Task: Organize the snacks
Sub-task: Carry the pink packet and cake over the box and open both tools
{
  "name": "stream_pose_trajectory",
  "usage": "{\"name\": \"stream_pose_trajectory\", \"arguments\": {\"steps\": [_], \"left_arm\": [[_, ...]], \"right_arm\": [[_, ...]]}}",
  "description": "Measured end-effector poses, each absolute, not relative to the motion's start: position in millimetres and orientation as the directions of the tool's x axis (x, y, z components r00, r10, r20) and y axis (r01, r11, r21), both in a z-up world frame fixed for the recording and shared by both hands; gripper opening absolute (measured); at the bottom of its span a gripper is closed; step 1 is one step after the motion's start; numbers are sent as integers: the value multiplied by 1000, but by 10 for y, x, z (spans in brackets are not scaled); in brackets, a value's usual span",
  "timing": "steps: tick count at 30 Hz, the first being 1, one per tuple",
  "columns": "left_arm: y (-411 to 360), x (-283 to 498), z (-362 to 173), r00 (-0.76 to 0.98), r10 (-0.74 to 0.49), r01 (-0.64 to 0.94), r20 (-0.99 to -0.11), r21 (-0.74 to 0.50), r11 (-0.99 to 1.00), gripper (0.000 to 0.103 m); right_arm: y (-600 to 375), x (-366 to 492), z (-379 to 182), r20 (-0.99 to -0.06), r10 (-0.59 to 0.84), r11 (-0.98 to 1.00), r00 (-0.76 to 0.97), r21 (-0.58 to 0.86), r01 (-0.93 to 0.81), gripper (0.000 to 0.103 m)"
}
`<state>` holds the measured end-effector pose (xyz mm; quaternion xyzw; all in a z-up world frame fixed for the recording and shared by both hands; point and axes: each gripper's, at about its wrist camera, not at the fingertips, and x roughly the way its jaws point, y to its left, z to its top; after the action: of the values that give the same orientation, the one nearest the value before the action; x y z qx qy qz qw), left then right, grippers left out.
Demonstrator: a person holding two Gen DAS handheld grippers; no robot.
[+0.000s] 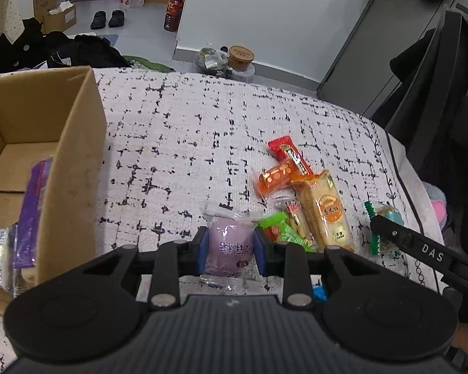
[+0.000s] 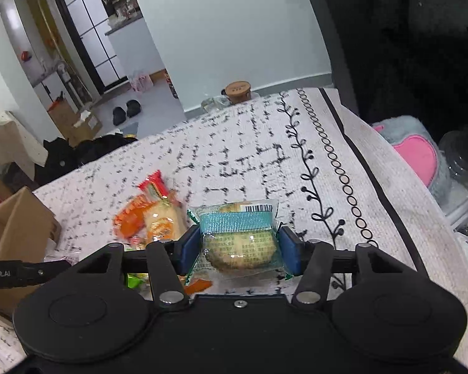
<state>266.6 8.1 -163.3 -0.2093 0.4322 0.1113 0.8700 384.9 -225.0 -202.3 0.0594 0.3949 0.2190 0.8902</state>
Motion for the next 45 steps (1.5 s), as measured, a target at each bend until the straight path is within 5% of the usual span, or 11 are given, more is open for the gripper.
{"name": "stream_pose_trajectory", "arguments": {"steps": [22, 45], "left_arm": [[519, 2238, -958, 712, 88, -417, -697, -318, 852, 29], [1401, 1797, -895, 656, 236, -577, -716, -275, 769, 29]], "right_arm": [[-1444, 3490, -1406, -562, 607, 780, 561, 288, -555, 53], [-658, 3141, -1193, -519, 746, 604, 417, 266, -751, 53]]}}
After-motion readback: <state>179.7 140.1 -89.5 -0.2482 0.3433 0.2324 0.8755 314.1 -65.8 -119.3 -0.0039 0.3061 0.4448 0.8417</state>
